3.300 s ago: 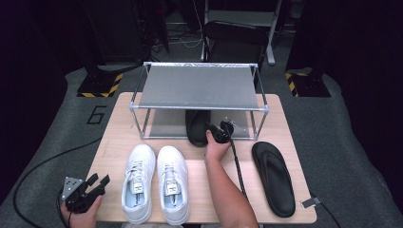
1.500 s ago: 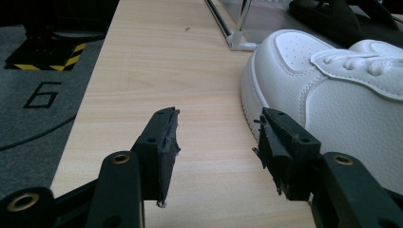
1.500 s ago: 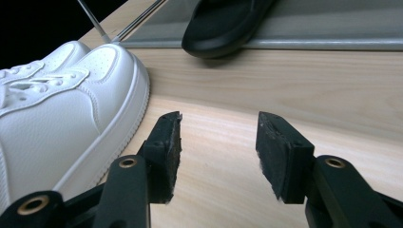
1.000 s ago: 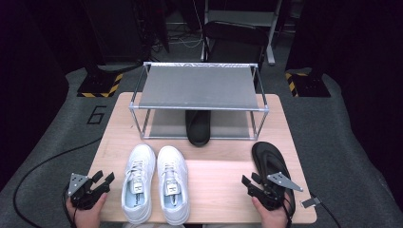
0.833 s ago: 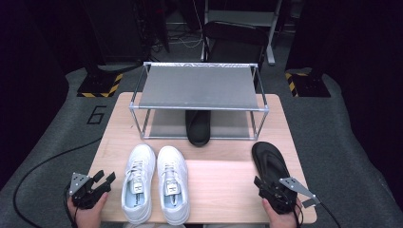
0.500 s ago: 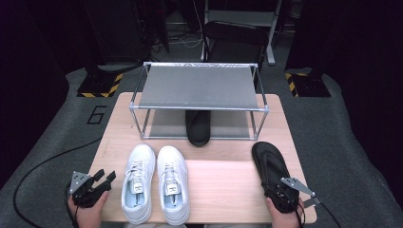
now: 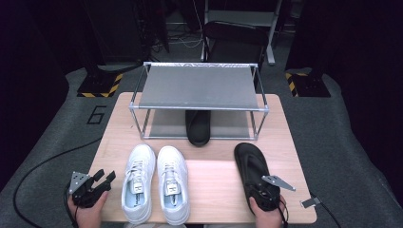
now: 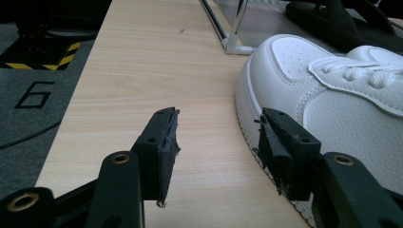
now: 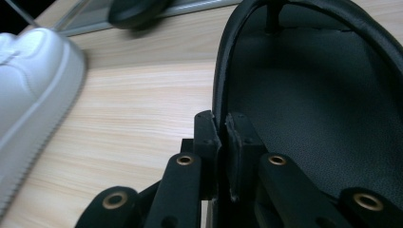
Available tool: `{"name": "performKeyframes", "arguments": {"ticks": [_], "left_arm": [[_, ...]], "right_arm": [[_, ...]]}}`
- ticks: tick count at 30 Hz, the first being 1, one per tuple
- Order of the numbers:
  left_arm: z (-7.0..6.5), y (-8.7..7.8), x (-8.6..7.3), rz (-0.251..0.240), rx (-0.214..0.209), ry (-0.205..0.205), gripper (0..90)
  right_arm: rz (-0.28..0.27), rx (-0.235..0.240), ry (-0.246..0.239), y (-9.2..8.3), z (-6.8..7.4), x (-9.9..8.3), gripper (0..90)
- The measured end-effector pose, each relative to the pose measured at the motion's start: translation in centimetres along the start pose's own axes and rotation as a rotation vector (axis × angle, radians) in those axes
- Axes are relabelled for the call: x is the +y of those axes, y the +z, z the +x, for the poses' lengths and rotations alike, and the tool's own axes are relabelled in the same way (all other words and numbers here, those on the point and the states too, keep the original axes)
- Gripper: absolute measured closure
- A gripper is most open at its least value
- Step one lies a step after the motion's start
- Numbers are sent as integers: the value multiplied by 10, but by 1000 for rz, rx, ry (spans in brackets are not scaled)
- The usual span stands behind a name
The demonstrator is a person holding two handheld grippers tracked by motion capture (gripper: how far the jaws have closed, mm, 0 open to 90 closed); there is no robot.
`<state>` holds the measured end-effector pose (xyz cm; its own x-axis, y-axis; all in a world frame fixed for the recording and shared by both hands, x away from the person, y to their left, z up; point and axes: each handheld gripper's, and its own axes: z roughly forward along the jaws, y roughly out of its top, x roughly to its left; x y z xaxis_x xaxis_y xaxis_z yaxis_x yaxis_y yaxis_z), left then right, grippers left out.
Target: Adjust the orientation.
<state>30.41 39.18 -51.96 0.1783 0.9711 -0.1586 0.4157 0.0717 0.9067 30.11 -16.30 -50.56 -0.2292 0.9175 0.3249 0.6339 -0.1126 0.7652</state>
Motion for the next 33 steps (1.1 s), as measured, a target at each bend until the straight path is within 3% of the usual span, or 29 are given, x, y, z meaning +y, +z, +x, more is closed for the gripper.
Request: {"name": "performKeyframes", "arguments": {"ticks": [2,4,8,13,14,17,18,19,21,22,27,33], "left_arm": [[0,-1,0,15,-6,3,472],[1,-1,0,21,-4,4,472],[2,-2,0,16,-2,0,472],[3,-3,0,18,-5,-2,472],[3,-3,0,19,-3,-2,472],[3,-3,0,14,0,-4,472],[2,-3,0,12,1,-5,472],[3,-3,0,13,-2,-5,472],[2,-3,0,14,2,-5,472],[2,-3,0,14,2,-6,472],[2,-3,0,17,4,-4,472],[3,-4,0,9,5,-9,472]], "right_arm": [[10,38,2,11,16,0,828],[13,45,-6,15,20,1,826],[35,103,-30,27,41,1,813],[17,136,-60,24,45,1,716],[-7,140,-68,17,43,4,665],[-34,131,-68,6,38,7,628],[-66,103,-65,-4,29,9,590],[-66,103,-65,-4,29,9,590],[-86,59,-65,-12,17,9,569],[-82,23,-56,-14,7,6,564],[-71,-14,-21,-16,-10,0,552],[-12,16,19,-4,-19,-8,550]]}}
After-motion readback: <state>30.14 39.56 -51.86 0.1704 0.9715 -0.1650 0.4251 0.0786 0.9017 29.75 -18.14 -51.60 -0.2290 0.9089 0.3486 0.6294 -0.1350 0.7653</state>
